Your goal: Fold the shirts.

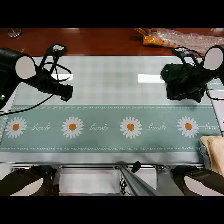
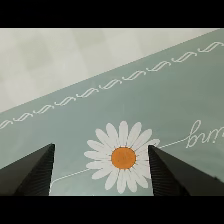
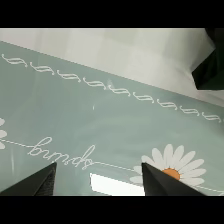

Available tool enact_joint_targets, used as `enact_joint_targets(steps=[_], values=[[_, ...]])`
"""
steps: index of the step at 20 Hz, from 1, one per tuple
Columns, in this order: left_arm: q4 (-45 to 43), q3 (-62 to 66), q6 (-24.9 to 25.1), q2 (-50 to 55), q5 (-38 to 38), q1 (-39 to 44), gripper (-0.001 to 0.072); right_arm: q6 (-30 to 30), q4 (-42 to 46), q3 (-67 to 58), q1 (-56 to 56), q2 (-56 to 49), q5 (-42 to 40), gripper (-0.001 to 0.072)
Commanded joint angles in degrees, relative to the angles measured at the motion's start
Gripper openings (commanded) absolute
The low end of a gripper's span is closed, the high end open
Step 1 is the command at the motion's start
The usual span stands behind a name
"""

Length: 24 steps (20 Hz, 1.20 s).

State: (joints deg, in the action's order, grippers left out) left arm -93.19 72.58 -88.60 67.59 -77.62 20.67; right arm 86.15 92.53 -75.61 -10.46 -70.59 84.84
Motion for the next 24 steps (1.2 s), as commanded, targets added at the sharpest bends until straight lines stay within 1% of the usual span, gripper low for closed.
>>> enact_joint_targets(steps=[1, 15, 16, 18, 19, 20, 21, 23, 24], values=[[0.0, 0.0, 0.0, 0.0, 0.0, 0.0, 0.0719, 0.0, 0.0, 0.0, -0.1, 0.0, 0.0, 0.0604], [0.0, 0.0, 0.0, 0.0, 0.0, 0.0, 0.0720, 0.3, -0.2, 0.0, -0.1, 0.0, -0.9, 0.0604], [0.1, 0.0, 0.0, 0.0, 1.6, 0.0, 0.0719, 0.3, -0.8, 0.0, -0.1, 0.0, -3.2, 0.0604], [0.2, 0.0, 0.0, 0.3, 8.2, 0.0, 0.0719, 0.8, -3.0, 0.0, -0.1, 0.0, -6.7, 0.0603], [0.2, 0.0, 0.0, 0.5, 11.1, 0.1, 0.0719, 2.2, -4.4, 0.0, -0.1, 0.0, -7.9, 0.0603], [0.2, 0.0, 0.0, 0.8, 12.9, 0.1, 0.0719, 3.3, -6.2, 0.0, -0.1, 0.0, -10.0, 0.0603], [0.2, 0.0, 0.0, 1.1, 14.2, 0.1, 0.0719, 3.1, -7.4, 0.0, -0.1, 0.0, -13.8, 0.0603], [0.1, 0.0, 0.1, 1.8, 16.7, 0.0, 0.0719, 3.3, -4.5, 0.0, -0.1, 0.0, -24.2, 0.0599], [-0.2, 0.0, 2.0, 2.1, 20.1, -0.1, 0.0719, 4.9, 0.5, 0.0, 0.2, -0.1, -29.6, 0.0595]])
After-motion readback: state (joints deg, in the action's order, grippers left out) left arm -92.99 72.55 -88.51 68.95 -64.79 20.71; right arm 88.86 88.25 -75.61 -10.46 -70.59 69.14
